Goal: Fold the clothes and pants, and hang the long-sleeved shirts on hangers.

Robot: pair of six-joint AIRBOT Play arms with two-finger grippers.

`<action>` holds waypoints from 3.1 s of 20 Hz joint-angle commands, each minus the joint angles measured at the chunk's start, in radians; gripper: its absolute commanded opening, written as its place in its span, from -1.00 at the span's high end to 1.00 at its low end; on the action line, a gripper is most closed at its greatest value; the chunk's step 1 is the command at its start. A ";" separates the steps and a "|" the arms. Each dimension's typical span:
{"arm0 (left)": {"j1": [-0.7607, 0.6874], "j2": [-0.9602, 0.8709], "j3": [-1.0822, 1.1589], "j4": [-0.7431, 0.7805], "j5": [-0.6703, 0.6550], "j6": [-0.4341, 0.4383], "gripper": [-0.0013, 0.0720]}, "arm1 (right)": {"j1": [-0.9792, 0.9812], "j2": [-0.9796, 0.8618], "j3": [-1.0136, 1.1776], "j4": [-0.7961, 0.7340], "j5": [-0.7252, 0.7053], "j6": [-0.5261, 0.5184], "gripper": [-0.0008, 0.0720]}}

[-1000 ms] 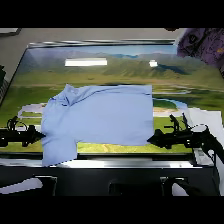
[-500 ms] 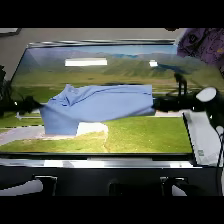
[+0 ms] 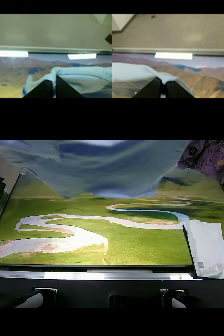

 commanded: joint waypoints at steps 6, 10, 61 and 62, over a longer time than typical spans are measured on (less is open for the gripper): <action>-0.009 0.520 -0.175 0.359 0.026 -0.195 0.93 | 0.003 0.362 0.083 -0.095 0.131 0.203 0.88; -0.010 0.499 -0.176 0.370 -0.020 -0.214 0.93 | 0.003 0.332 0.041 -0.098 0.193 0.261 0.88; -0.105 -0.645 -0.191 0.210 -0.319 -0.135 0.92 | 0.003 -0.673 -0.066 -0.341 0.500 0.175 0.88; -0.105 -0.647 -0.195 0.210 -0.326 -0.135 0.92 | 0.003 -0.684 -0.074 -0.341 0.519 0.173 0.88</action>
